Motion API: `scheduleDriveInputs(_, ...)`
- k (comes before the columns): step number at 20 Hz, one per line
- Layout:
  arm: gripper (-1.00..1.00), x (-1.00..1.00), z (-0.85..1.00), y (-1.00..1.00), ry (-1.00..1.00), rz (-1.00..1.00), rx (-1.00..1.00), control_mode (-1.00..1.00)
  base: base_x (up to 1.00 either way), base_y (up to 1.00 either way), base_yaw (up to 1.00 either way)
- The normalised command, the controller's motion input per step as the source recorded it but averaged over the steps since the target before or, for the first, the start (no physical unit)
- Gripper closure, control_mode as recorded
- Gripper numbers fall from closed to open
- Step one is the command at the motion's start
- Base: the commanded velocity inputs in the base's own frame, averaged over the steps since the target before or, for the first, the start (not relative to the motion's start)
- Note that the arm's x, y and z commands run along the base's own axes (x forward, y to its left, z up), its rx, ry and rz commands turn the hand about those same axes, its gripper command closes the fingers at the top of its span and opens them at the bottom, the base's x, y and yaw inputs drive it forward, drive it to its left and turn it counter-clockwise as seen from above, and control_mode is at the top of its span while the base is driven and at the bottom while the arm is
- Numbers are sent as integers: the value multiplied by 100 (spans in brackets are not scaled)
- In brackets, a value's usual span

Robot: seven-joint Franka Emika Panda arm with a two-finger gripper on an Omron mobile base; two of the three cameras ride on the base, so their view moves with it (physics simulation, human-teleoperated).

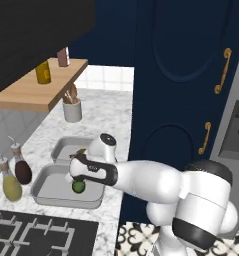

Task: Place one avocado and one fish in each tupperware on the nearby counter, to pack two identical lunches.

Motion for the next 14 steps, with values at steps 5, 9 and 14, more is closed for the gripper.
scheduleDriveInputs(5, -100, -81, 53, -21, -13, -8, -1, -100, 0, 0, 0)
scheduleDriveInputs(9, -100, -91, 94, -90, -21, -18, 0, -100, 0, 0, 0)
scheduleDriveInputs(14, -100, -44, 98, -82, -6, -34, 0, -100, 0, 0, 0)
